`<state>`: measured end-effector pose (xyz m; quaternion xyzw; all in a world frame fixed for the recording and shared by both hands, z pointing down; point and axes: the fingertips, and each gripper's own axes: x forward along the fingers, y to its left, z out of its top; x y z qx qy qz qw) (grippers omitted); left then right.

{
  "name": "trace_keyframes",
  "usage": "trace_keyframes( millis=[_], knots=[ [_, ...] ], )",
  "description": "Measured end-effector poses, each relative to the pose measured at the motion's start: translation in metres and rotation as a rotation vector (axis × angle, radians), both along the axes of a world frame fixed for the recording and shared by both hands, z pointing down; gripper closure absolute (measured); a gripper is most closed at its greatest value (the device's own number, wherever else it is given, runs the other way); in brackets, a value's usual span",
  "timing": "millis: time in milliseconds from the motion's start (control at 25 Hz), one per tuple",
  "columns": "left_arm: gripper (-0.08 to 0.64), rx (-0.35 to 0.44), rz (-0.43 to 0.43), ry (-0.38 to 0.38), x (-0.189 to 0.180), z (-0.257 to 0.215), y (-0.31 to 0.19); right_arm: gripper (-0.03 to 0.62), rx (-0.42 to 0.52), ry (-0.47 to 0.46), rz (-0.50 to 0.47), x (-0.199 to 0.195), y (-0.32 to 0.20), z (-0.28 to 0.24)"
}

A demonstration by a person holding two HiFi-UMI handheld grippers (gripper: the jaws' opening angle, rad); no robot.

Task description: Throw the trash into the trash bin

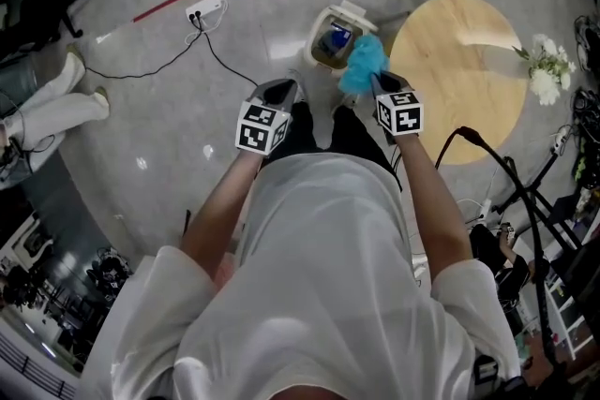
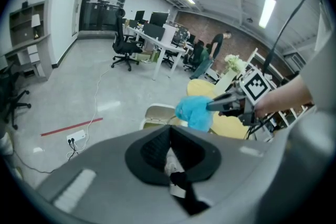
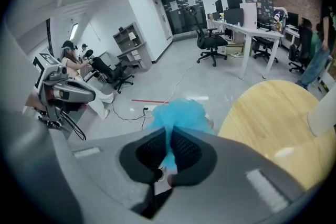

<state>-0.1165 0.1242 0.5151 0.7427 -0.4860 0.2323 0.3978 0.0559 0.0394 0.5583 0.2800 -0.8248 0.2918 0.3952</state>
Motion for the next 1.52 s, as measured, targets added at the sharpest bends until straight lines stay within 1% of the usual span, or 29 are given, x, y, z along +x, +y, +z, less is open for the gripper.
trace_keyframes(
  millis=[320,560,720,880,1000,1200,1320,1520],
  knots=[
    [0.555,-0.038,-0.018,-0.003,-0.009,0.034,-0.005,0.588,-0.049,-0.009,-0.005,-0.017,0.001,0.023],
    [0.555,-0.056,-0.051,-0.014,-0.023,0.068,-0.009,0.588,-0.085,0.001,-0.020,-0.033,-0.001,0.068],
    [0.555,-0.064,-0.048,-0.023,-0.022,0.078,-0.008,0.588,-0.136,-0.017,0.044,-0.037,-0.006,0.079],
    [0.555,-0.069,-0.033,-0.038,-0.019,0.105,-0.011,0.588,-0.163,-0.018,0.079,-0.043,-0.007,0.108],
    [0.555,-0.071,-0.025,-0.053,-0.015,0.124,-0.012,0.588,-0.168,-0.018,0.087,-0.046,-0.006,0.131],
    [0.555,-0.079,-0.004,-0.055,-0.010,0.147,-0.017,0.588,-0.164,-0.006,0.124,-0.050,-0.014,0.170],
    [0.555,-0.086,-0.015,-0.048,-0.011,0.164,-0.016,0.588,-0.171,0.000,0.142,-0.052,-0.018,0.197],
    [0.555,-0.101,-0.030,-0.039,-0.012,0.199,-0.015,0.588,-0.173,0.010,0.144,-0.054,-0.025,0.244]
  ],
)
